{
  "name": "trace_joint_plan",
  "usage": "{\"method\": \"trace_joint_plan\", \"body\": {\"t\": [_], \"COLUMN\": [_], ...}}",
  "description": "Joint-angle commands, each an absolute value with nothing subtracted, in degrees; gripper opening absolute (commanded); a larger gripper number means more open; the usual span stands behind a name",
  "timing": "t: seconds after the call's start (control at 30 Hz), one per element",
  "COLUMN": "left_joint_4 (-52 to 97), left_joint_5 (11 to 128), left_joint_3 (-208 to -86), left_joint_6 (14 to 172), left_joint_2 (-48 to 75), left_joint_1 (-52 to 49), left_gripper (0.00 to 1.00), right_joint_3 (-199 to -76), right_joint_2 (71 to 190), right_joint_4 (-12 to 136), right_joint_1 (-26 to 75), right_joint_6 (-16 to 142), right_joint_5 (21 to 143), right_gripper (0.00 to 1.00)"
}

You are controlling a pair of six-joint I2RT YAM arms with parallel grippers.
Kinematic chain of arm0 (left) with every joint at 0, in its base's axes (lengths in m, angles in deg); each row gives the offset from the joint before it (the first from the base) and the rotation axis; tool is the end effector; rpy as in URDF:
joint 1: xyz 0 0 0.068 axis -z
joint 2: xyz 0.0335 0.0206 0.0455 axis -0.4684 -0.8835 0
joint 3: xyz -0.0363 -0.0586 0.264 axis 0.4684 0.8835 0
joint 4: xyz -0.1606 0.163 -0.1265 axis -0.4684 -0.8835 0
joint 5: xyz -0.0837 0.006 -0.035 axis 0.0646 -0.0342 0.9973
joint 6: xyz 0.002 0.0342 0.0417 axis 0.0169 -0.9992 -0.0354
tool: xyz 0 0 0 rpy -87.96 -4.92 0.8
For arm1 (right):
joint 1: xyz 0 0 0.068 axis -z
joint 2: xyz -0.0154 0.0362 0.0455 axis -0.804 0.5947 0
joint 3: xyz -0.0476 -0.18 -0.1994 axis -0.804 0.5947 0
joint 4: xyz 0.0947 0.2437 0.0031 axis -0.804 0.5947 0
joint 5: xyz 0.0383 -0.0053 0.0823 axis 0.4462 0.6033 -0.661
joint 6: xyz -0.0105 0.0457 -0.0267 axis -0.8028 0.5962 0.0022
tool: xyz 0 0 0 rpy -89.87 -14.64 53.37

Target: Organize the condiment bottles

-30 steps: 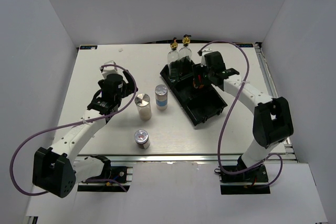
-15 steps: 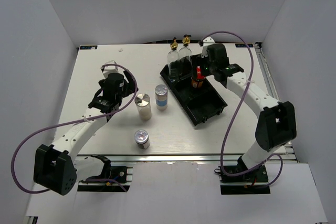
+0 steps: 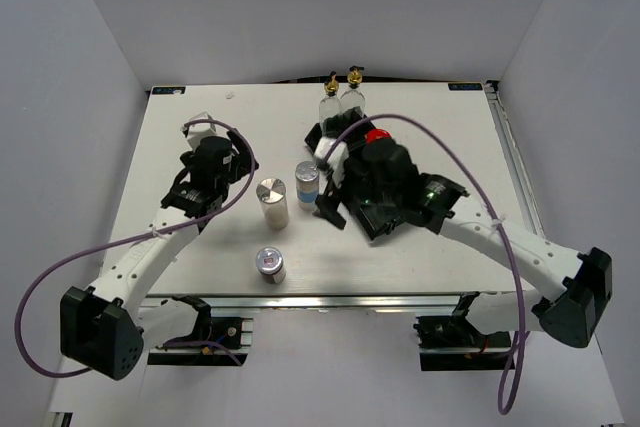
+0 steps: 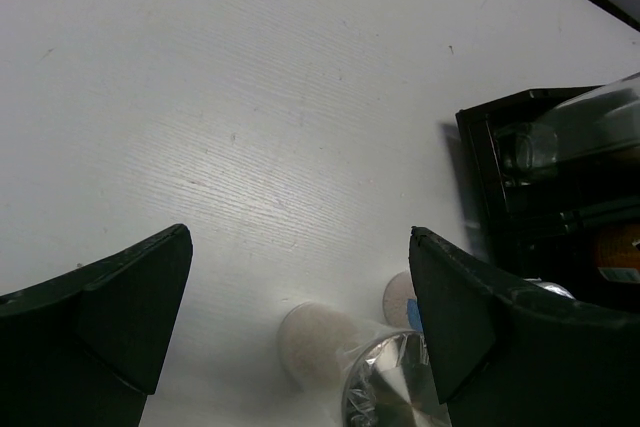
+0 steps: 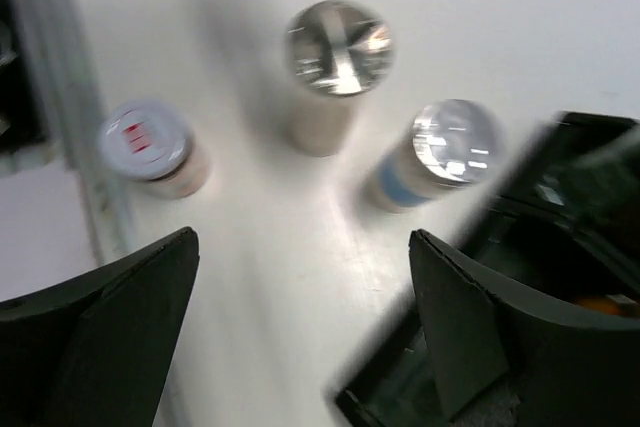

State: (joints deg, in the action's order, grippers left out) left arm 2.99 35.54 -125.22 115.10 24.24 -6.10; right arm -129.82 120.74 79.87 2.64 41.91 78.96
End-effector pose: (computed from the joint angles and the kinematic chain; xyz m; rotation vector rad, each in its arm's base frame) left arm 0.2376 -0.0787 0.2945 -0.4692 2.0138 -0.1218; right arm 0.1756 0.2265 0.3659 -1.1797 1.6149 0.6035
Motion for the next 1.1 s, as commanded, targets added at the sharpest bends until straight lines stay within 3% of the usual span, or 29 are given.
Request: {"method": "trace_joint_plan", "body": {"t": [0.0,0.37,0.9,1.07], "left_joint_4": [0.1,-4.4,-5.2,-5.1], "left_joint_5": [35.7,33.4,32.7,32.3], "left_joint_3": [-127.1,-124.4,-124.1,-123.5], "left_joint_6": [117.8,119.6,119.3,119.3], "left_joint_2": [28.1,34.9,35.6,36.3], "left_joint_1": [-6.0,-6.0,-6.0,-6.0], "left_gripper": [0.98,0.98,0.98,0.98], "right_joint_3": [-127.2,-131.0,-136.7,-137.3], "right_joint_2": [123.3,142.0,154.2,155.2], "right_joint_4": [80.6,74.8,66.2,67.4], "right_joint_1": [-2.7,-15.3,-17.9,-17.9], "right_joint_6": [38.7,39.0,38.8,39.2], "right_joint_5": [73.0,75.2,79.2,79.1], "right_gripper": [0.89,0.89,0.89,0.74]}}
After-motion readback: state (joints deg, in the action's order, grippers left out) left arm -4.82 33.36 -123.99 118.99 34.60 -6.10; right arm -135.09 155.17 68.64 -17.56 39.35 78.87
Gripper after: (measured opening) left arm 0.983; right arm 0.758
